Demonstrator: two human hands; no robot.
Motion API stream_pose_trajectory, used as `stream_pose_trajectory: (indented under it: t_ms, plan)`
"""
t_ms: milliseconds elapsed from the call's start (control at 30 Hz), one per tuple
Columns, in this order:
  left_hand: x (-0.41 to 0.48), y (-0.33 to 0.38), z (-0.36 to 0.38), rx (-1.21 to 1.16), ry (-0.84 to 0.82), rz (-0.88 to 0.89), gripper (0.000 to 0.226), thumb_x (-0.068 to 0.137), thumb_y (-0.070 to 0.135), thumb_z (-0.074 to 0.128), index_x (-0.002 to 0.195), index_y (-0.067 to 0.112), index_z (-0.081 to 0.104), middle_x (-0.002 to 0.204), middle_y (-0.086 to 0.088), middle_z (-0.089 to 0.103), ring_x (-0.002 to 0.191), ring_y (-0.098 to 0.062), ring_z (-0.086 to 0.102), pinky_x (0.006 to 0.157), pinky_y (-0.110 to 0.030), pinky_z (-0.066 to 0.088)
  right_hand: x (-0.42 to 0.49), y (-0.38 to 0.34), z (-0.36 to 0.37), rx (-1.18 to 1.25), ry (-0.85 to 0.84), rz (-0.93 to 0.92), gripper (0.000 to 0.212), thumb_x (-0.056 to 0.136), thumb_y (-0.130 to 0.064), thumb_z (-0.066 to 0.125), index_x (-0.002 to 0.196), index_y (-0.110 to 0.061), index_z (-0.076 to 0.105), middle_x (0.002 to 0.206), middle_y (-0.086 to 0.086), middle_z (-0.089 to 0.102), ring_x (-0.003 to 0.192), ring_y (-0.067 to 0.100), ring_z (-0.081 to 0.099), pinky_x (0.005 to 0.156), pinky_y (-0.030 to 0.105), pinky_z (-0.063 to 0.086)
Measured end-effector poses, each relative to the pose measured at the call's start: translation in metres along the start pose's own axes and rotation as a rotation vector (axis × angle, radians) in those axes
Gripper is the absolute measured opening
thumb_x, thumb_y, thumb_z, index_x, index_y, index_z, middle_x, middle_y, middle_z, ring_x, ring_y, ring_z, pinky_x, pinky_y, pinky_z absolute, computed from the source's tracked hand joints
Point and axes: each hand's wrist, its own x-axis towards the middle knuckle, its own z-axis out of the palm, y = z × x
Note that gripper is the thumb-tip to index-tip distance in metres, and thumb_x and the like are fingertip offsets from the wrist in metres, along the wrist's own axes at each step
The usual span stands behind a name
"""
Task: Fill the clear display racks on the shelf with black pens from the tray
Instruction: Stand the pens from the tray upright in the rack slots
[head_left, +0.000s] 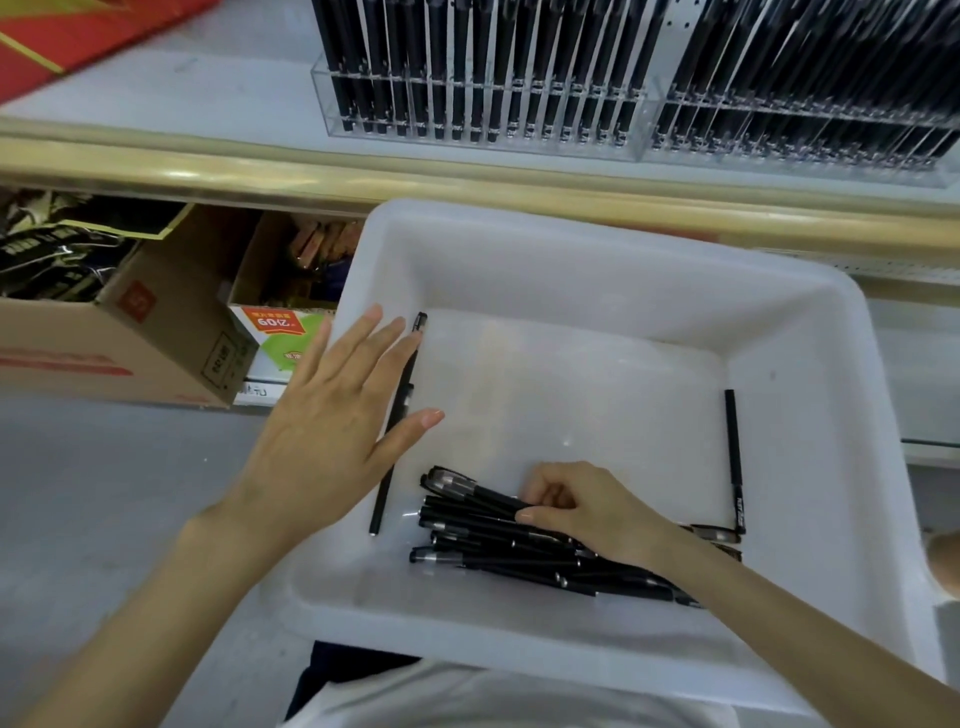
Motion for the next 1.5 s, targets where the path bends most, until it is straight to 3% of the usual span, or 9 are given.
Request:
stream_pose_trajectory:
  t_ms: [133, 233, 367, 567, 733, 967, 1133, 1300, 1500]
  plan:
    - [0.001, 0.003, -0.003, -0.092, 0.043, -0.005, 0.068, 0.098, 0.057, 0.022, 0.135, 0.008, 0.051, 0.143, -0.006, 0.049, 0.145, -0.018, 0.024, 0.12, -0.046, 0.011, -0.004, -0.013, -0.008, 0.166, 0.085, 0.021, 0.017, 0.087, -0.015, 0.068, 0.072, -0.017, 0.06, 0.061, -0.004, 0.057, 0.055, 0.006, 0.051, 0.054, 0.02, 0.041]
    - [0.003, 0.011, -0.011, -0.398, 0.166, -0.099, 0.058, 0.098, 0.051, 0.028, 0.127, 0.012, 0.059, 0.133, 0.001, 0.057, 0.136, -0.005, 0.036, 0.121, -0.033, 0.004, -0.014, -0.037, -0.021, 0.409, 0.106, 0.0, 0.013, 0.09, -0.013, 0.063, 0.079, -0.008, 0.059, 0.064, 0.004, 0.061, 0.057, 0.013, 0.054, 0.057, 0.031, 0.043]
    - [0.012, 0.028, -0.018, -0.783, 0.314, -0.304, 0.046, 0.096, 0.045, 0.035, 0.111, 0.019, 0.069, 0.109, 0.016, 0.067, 0.106, 0.01, 0.058, 0.119, -0.024, 0.013, -0.024, -0.07, -0.024, 0.599, 0.095, -0.115, 0.01, 0.091, -0.012, 0.06, 0.084, -0.005, 0.059, 0.066, 0.003, 0.062, 0.06, 0.013, 0.054, 0.059, 0.022, 0.045]
    - [0.019, 0.061, -0.022, -1.309, 0.279, -0.502, 0.029, 0.095, 0.026, 0.047, 0.092, 0.012, 0.072, 0.093, 0.009, 0.075, 0.094, -0.001, 0.067, 0.082, -0.008, 0.045, -0.023, -0.091, -0.006, 0.68, 0.092, -0.181, 0.01, 0.09, -0.008, 0.059, 0.086, 0.0, 0.059, 0.065, 0.003, 0.063, 0.061, 0.013, 0.055, 0.061, 0.021, 0.048]
    - [0.015, 0.053, -0.016, -1.534, 0.236, -0.582, 0.032, 0.091, 0.028, 0.046, 0.092, 0.006, 0.069, 0.092, -0.007, 0.075, 0.096, -0.016, 0.07, 0.086, -0.021, 0.052, -0.016, -0.076, -0.009, 0.579, 0.103, -0.12, 0.01, 0.09, -0.012, 0.061, 0.087, -0.004, 0.065, 0.073, 0.004, 0.068, 0.068, 0.011, 0.063, 0.068, 0.02, 0.051]
    - [0.011, 0.046, -0.009, -1.597, 0.148, -0.631, 0.033, 0.089, 0.027, 0.045, 0.093, 0.002, 0.068, 0.092, -0.012, 0.075, 0.091, -0.025, 0.072, 0.082, -0.029, 0.057, -0.004, -0.024, -0.01, -0.293, 0.028, -0.042, 0.025, 0.085, -0.047, 0.066, 0.101, -0.029, 0.059, 0.098, -0.015, 0.054, 0.095, 0.003, 0.049, 0.083, 0.023, 0.042]
    - [0.007, 0.047, -0.005, -1.579, 0.125, -0.649, 0.036, 0.088, 0.026, 0.046, 0.094, -0.003, 0.067, 0.091, -0.015, 0.074, 0.088, -0.026, 0.072, 0.078, -0.026, 0.057, 0.003, -0.019, 0.002, -0.248, -0.011, -0.056, 0.027, 0.081, -0.042, 0.071, 0.097, -0.025, 0.059, 0.096, -0.011, 0.053, 0.093, 0.007, 0.05, 0.085, 0.027, 0.046]
    - [0.006, 0.047, -0.002, -1.601, 0.098, -0.696, 0.037, 0.086, 0.028, 0.046, 0.093, -0.002, 0.066, 0.091, -0.015, 0.074, 0.087, -0.027, 0.072, 0.077, -0.027, 0.058, 0.006, -0.019, 0.002, -0.085, -0.006, 0.001, 0.015, 0.082, -0.025, 0.074, 0.084, -0.016, 0.063, 0.074, -0.009, 0.057, 0.064, 0.002, 0.05, 0.061, 0.015, 0.041]
    - [0.008, 0.047, -0.002, -1.606, 0.071, -0.733, 0.04, 0.084, 0.032, 0.045, 0.089, -0.003, 0.063, 0.089, -0.015, 0.074, 0.085, -0.028, 0.072, 0.078, -0.031, 0.059, 0.008, -0.012, 0.005, 0.014, 0.038, 0.071, 0.012, 0.081, -0.019, 0.076, 0.078, -0.019, 0.064, 0.069, -0.009, 0.057, 0.059, 0.0, 0.049, 0.06, 0.013, 0.04]
